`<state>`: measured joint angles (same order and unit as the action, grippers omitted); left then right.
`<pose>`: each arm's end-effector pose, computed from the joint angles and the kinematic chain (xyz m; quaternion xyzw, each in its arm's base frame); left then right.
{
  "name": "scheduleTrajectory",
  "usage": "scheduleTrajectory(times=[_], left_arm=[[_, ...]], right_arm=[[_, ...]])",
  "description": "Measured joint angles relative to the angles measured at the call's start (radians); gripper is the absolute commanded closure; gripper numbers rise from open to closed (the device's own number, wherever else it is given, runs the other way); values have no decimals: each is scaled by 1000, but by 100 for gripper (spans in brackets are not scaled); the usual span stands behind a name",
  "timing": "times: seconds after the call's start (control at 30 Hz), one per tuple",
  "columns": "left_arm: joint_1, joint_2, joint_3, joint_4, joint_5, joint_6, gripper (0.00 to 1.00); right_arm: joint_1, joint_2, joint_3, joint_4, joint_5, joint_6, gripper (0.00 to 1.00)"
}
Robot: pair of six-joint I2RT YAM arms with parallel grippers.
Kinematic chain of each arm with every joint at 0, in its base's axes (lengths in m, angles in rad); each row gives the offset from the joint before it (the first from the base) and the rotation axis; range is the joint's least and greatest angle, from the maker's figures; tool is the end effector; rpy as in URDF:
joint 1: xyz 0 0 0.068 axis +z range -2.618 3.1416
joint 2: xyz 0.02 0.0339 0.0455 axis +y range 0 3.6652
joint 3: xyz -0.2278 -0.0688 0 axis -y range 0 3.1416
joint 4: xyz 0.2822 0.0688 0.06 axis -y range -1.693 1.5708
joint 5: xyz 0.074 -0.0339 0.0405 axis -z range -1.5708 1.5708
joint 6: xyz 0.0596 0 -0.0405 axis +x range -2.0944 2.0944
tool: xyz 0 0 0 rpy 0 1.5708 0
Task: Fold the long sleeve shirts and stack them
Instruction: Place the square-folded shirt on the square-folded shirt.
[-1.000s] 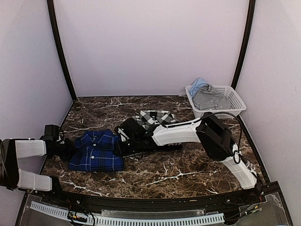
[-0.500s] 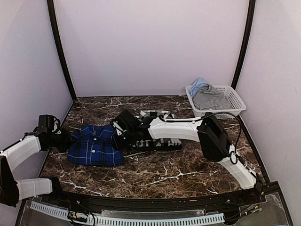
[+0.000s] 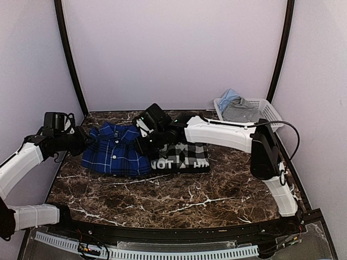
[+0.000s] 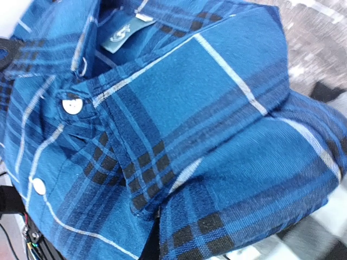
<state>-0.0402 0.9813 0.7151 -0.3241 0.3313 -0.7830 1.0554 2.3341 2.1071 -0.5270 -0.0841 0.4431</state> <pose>0.2887 -0.0310 0.2139 -0.2434 0.8390 -0.3191 0.3674 0.2732 0.4925 0.1817 -0.2923 0.8693 0.2985 0.2643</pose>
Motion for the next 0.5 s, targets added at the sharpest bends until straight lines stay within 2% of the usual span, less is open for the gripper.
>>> scheduleTrajectory(times=[0.23, 0.5], left_arm=[[-149, 98, 134, 53, -30, -35, 100], [-371, 373, 301, 150, -87, -69, 100]], right_arm=[[-62, -192, -134, -3, 49, -28, 100], [-193, -386, -401, 27, 101, -47, 100]])
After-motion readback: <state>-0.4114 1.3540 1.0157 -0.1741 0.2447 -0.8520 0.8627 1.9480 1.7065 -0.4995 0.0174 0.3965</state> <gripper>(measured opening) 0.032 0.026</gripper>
